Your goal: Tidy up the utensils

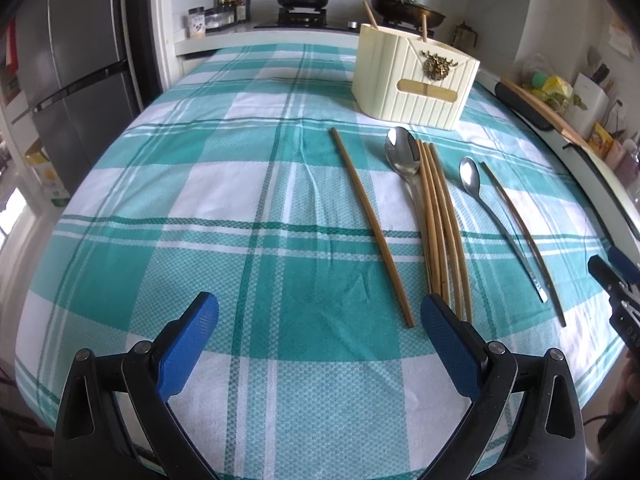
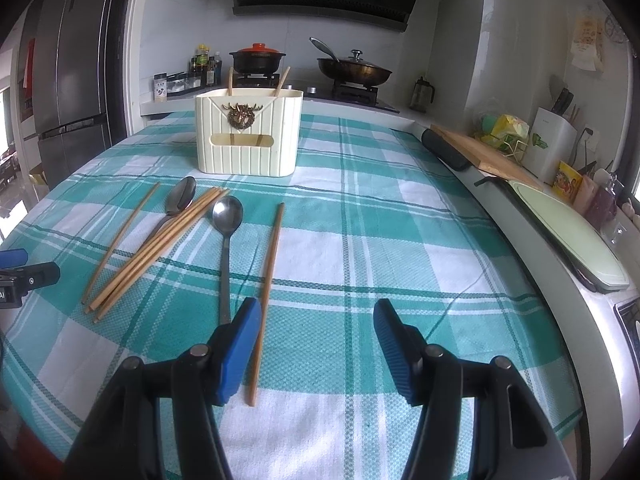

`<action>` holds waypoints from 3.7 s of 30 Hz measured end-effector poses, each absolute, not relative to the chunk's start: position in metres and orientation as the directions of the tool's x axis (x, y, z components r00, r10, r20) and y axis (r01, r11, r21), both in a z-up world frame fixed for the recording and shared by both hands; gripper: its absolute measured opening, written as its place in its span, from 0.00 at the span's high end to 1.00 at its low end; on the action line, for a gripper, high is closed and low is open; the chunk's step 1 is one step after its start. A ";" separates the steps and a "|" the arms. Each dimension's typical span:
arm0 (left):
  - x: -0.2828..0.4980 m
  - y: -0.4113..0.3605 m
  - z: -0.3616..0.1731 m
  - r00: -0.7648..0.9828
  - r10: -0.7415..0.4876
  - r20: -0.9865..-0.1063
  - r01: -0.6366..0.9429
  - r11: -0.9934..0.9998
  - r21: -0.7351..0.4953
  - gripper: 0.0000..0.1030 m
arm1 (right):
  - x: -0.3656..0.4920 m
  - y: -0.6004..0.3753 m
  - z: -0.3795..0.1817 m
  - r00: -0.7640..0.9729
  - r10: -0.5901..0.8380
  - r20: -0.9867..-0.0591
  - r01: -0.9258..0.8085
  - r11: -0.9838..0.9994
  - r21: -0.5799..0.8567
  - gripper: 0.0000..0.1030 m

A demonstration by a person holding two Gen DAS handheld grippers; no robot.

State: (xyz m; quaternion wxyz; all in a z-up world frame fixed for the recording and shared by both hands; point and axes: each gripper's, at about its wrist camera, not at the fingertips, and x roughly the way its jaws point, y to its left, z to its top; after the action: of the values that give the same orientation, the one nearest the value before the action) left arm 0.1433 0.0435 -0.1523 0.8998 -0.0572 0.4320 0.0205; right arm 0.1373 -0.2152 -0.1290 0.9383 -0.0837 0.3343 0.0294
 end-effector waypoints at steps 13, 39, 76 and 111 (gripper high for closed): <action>0.156 0.048 -0.161 0.614 -0.017 -0.789 -0.095 0.991 -0.096 0.02 | 0.144 -0.216 -0.135 0.765 0.000 -0.644 -0.104 0.987 -0.124 0.42; 0.238 0.025 -0.179 0.545 0.042 -0.837 -0.026 0.999 0.033 0.37 | 0.231 -0.190 -0.172 0.572 0.174 -0.802 -0.302 0.953 -0.008 0.81; 0.240 0.085 -0.129 0.513 -0.165 -0.842 0.083 0.986 -0.143 0.27 | 0.271 -0.256 -0.139 0.392 0.256 -0.883 -0.248 0.954 0.167 0.66; 0.288 0.094 -0.040 0.655 -0.150 -0.740 0.064 0.988 -0.143 0.96 | 0.304 -0.235 -0.039 0.595 0.315 -0.739 -0.315 0.938 0.146 0.94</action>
State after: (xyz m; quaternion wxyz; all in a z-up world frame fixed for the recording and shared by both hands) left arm 0.2878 0.0938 -0.0401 0.9082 -0.0523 0.4110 -0.0588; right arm 0.3040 -0.2355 -0.0392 0.8931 0.0003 0.4138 0.1764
